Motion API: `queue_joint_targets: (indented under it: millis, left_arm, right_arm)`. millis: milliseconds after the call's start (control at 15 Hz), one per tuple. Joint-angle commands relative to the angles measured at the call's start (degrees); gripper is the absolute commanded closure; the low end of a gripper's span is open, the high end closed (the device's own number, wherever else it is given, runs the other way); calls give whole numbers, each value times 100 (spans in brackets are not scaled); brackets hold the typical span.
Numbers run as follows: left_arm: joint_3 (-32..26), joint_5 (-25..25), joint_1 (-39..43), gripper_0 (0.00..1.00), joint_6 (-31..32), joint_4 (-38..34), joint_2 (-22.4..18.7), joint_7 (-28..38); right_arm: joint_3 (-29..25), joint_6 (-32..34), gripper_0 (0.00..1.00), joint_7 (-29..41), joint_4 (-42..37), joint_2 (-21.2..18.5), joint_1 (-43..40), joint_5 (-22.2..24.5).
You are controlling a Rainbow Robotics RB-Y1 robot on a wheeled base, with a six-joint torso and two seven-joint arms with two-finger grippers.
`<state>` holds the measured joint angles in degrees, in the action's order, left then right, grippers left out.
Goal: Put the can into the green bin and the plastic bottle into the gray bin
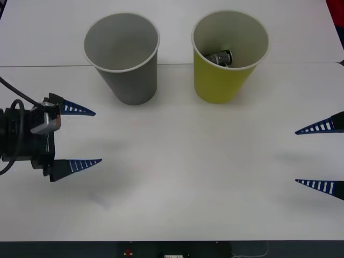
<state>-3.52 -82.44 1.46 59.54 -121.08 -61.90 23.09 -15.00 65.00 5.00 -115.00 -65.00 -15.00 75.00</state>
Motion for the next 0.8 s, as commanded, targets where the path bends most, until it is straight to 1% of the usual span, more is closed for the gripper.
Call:
queue_joint_targets:
  millis: [67,267,533,800]
  left_arm:
    - [0,0,223,0,-109,6,-252,-112]
    - [-9,-17,355,0,-145,41,-375,-252]
    - [0,-184,373,0,-136,94,-375,-393]
    - [0,-149,417,0,-136,94,-375,-446]
  right_arm:
    - [0,0,0,0,0,0,0,0]
    - [0,0,0,0,0,0,0,0]
    - [0,0,0,0,0,0,0,0]
    - [0,0,0,0,0,0,0,0]
